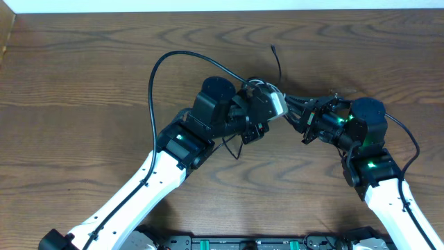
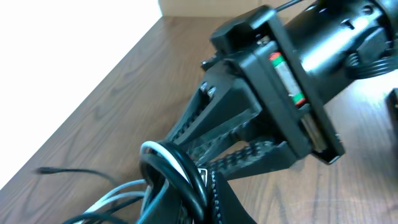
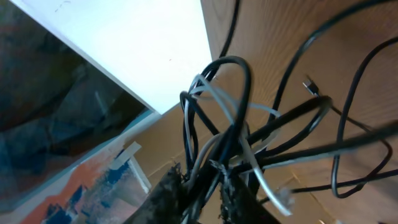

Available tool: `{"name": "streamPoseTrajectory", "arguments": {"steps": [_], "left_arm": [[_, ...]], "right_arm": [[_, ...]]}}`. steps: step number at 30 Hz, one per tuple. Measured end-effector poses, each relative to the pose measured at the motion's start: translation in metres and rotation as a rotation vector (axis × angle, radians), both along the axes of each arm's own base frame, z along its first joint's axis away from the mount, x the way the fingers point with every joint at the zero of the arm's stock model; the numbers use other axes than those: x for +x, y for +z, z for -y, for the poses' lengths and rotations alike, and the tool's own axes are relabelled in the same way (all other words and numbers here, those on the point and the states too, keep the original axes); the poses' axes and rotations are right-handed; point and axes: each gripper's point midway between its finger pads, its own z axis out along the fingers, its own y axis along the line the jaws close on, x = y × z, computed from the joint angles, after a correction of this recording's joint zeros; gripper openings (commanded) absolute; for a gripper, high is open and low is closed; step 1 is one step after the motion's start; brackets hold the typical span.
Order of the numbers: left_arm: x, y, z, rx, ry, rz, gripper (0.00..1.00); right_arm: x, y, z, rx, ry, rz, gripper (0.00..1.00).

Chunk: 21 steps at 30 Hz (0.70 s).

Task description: Untangle cables

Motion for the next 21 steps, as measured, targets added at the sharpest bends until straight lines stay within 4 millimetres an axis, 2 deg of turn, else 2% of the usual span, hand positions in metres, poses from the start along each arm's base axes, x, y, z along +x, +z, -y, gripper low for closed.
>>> {"name": "streamPoseTrajectory", "arguments": {"steps": [3, 6, 13, 21], "left_arm": [[-0.003, 0.001, 0.001, -0.008, -0.02, -0.005, 0.08], [-0.006, 0.002, 0.003, -0.014, -0.037, -0.01, 0.07], [-0.005, 0.001, 0.002, -0.012, -0.031, -0.008, 0.07], [0.026, -0.007, -0.015, 0.043, 0.196, -0.004, 0.07]], "right_arm": [[0.0, 0.0, 0.0, 0.002, -0.001, -0.002, 0.1], [0.0, 0.0, 0.0, -0.002, -0.001, 0.001, 0.01], [0.0, 0.0, 0.0, -0.075, 0.028, 0.083, 0.01], [0.002, -0.002, 0.002, -0.238, 0.081, 0.254, 0.01]]}}
